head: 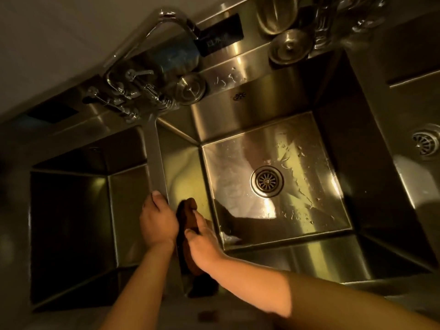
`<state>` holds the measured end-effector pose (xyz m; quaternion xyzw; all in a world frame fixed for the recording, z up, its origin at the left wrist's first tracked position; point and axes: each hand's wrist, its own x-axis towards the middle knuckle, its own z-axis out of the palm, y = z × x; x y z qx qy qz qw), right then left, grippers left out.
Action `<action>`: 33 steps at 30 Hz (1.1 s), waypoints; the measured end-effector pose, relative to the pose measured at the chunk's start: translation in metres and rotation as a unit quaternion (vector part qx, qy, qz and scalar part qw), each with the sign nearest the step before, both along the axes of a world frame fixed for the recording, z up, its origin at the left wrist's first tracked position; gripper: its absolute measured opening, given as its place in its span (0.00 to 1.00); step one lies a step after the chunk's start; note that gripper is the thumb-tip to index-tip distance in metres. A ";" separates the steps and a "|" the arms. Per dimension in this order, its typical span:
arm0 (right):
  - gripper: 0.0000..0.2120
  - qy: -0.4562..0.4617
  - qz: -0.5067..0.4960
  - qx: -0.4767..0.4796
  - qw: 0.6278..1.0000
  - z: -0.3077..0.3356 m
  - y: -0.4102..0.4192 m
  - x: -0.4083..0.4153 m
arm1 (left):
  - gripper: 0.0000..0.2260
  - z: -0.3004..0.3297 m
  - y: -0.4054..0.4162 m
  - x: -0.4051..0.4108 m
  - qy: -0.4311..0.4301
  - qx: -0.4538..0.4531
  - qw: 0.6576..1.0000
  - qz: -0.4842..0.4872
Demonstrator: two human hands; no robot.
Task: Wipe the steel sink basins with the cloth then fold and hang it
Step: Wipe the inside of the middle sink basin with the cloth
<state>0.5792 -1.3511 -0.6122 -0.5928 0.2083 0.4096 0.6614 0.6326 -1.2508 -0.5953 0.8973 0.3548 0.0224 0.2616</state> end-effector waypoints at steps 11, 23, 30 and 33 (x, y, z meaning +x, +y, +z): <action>0.28 -0.059 -0.106 0.028 0.992 -0.057 0.029 0.174 | 0.27 0.004 -0.003 0.001 -0.018 0.032 0.999 -0.014; 0.29 0.085 0.057 -0.087 0.991 -0.107 0.010 0.021 | 0.30 0.004 -0.007 0.000 -0.005 0.038 0.999 -0.008; 0.23 0.137 0.092 -0.093 0.982 -0.072 0.014 0.039 | 0.30 0.008 -0.010 0.000 0.005 0.034 0.999 0.002; 0.21 0.118 -0.029 -0.030 0.992 -0.048 0.027 0.084 | 0.30 0.009 -0.009 0.001 0.002 0.038 0.999 0.004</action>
